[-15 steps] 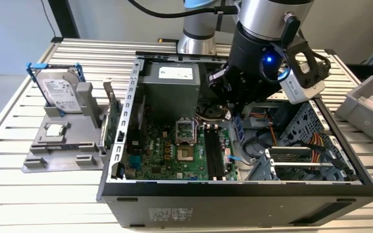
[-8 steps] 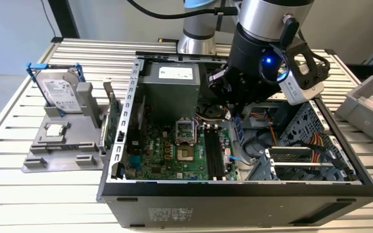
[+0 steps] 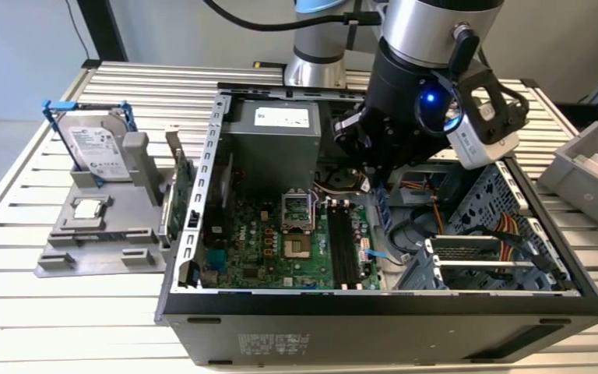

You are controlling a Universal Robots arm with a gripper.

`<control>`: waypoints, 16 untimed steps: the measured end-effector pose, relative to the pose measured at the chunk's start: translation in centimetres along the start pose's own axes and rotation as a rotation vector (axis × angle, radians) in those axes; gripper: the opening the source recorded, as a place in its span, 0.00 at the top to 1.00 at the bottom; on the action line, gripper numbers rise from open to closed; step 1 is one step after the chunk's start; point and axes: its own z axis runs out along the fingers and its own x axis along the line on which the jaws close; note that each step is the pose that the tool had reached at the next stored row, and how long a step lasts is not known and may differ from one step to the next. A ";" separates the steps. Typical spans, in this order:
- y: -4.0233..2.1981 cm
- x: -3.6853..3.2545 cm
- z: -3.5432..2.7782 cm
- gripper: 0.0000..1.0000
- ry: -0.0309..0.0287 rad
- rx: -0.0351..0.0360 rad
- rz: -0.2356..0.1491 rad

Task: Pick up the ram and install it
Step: 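Insert the ram into the slot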

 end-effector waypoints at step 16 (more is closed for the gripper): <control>-0.05 0.03 0.76 1.00 0.0001 0.0007 0.000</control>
